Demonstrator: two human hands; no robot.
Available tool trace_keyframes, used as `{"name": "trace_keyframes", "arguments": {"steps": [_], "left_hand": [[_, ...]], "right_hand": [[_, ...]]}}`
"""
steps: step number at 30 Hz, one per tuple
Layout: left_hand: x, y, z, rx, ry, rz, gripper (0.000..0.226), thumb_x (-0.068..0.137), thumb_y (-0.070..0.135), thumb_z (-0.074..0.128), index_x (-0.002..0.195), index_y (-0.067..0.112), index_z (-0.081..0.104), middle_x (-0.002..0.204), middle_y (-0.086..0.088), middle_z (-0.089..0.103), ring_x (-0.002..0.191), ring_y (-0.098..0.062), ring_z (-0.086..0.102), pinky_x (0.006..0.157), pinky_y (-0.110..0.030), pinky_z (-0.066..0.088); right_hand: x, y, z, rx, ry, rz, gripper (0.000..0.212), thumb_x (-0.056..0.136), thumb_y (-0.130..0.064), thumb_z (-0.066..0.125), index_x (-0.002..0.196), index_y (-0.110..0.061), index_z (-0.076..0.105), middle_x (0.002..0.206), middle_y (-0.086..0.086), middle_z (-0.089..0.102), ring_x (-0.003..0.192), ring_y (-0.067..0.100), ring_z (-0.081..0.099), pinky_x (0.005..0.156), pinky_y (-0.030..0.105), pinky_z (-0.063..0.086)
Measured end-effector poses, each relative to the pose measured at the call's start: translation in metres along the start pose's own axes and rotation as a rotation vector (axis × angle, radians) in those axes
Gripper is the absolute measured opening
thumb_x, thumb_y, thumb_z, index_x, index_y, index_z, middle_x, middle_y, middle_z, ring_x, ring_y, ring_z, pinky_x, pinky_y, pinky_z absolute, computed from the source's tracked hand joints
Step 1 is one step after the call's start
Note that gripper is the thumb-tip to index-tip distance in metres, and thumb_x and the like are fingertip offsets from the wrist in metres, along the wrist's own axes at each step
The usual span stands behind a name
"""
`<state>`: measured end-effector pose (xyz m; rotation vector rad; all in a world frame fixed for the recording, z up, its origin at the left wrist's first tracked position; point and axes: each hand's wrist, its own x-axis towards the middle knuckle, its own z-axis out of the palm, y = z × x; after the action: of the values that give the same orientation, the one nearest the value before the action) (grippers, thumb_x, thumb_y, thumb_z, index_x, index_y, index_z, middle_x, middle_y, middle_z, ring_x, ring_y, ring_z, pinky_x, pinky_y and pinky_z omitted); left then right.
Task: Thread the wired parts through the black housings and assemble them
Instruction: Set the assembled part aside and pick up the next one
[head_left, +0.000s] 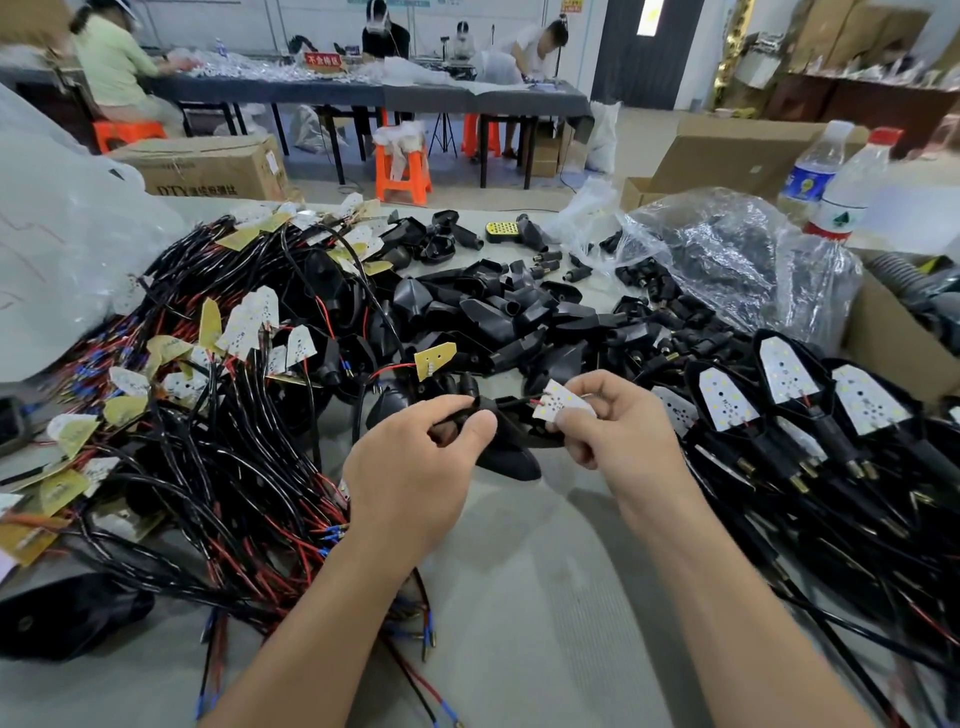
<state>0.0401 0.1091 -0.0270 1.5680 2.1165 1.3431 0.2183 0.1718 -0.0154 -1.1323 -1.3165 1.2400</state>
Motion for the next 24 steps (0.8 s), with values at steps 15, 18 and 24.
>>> {"name": "trace_keyframes", "arguments": {"steps": [15,18,24], "left_hand": [[-0.007,0.0,0.014,0.109,0.03,0.423,0.03,0.077,0.031,0.076,0.106,0.028,0.08,0.089,0.017,0.072,0.088,-0.005,0.055,0.084,-0.025,0.033],[-0.005,0.0,0.012,-0.011,-0.004,0.383,0.033,0.079,0.031,0.075,0.112,0.034,0.077,0.087,0.026,0.067,0.09,0.004,0.052,0.087,-0.02,0.034],[-0.005,0.003,0.007,-0.191,-0.064,0.309,0.033,0.081,0.033,0.074,0.113,0.04,0.075,0.094,0.027,0.069,0.097,-0.004,0.059,0.088,-0.022,0.042]], "right_hand": [[-0.005,0.001,-0.002,-0.268,0.038,-0.043,0.016,0.072,-0.014,0.078,0.075,-0.03,0.079,0.095,-0.008,0.074,0.089,0.012,0.069,0.083,0.037,0.055],[-0.006,-0.002,-0.001,-0.175,0.011,-0.07,0.016,0.066,-0.01,0.082,0.067,-0.023,0.074,0.106,-0.006,0.071,0.106,0.001,0.065,0.101,0.042,0.052],[-0.006,-0.005,-0.004,0.017,-0.083,-0.013,0.035,0.072,-0.006,0.083,0.088,-0.017,0.054,0.103,0.004,0.076,0.094,0.024,0.071,0.082,0.043,0.057]]}}
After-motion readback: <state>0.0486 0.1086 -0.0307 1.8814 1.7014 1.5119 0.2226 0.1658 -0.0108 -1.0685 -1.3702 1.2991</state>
